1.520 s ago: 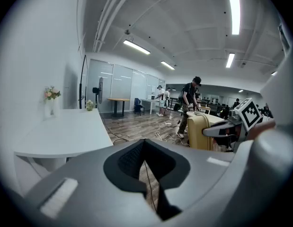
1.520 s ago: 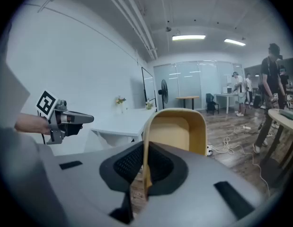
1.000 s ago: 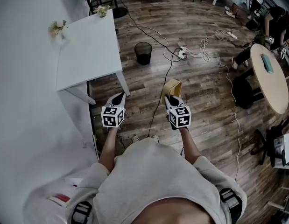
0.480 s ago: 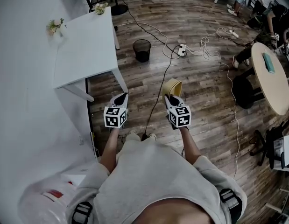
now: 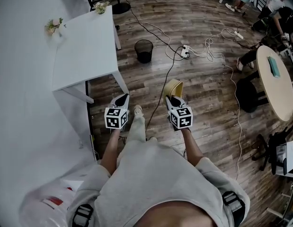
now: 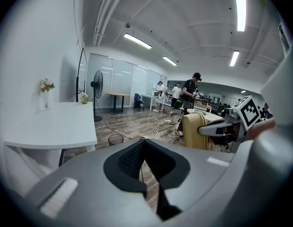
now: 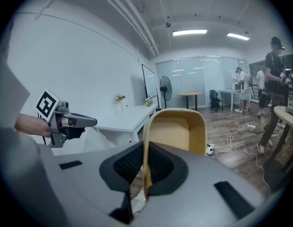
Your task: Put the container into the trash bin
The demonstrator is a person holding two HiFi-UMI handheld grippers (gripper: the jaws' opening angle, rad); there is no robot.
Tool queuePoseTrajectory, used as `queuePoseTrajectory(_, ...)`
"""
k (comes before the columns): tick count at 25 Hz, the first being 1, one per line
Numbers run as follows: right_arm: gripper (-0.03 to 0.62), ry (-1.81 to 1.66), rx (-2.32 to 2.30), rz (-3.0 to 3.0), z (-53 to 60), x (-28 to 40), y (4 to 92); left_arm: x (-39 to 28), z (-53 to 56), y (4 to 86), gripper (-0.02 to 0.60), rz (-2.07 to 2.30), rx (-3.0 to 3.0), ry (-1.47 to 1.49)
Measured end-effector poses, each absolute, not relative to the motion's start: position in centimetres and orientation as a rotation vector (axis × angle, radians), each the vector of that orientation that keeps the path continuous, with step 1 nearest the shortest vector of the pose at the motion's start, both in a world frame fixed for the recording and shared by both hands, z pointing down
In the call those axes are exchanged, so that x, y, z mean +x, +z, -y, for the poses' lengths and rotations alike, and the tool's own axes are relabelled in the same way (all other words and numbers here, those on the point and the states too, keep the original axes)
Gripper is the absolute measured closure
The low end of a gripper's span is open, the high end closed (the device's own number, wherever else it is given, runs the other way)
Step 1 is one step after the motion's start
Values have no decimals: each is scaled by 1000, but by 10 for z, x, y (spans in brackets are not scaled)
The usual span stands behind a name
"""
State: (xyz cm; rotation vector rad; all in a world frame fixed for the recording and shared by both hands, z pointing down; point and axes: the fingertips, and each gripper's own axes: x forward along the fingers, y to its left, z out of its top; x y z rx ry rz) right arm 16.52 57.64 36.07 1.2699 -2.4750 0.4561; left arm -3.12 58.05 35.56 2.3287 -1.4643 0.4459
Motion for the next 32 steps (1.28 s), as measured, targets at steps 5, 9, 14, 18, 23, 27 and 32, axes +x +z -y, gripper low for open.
queuePoseTrajectory(5,566,464,1272,2460,-548,164,365,-32,-549,359,571,1448,2335,443)
queuePoseTrajectory(9,566,461,1274,2449,-516,160,369,-35,-513,366,571,1434,2335,437)
queuePoseTrajectory(14,566,451,1285,2439,-467,152,367,-37,-459,369,571,1403,2351,424)
queuePoseTrajectory(18,567,453,1302,2420,-426,148,364,-40,-415,368,571,1369,2369,419)
queuePoseTrajectory(23,566,462,1325,2411,-374,136,355,-52,-361,363,571,1347,2370,427)
queuePoseTrajectory(27,566,459,1336,2405,-331,124,352,-64,-317,361,571,1338,2372,428)
queuePoseTrajectory(32,566,463,1346,2397,-284,109,351,-79,-270,362,571,1324,2372,434)
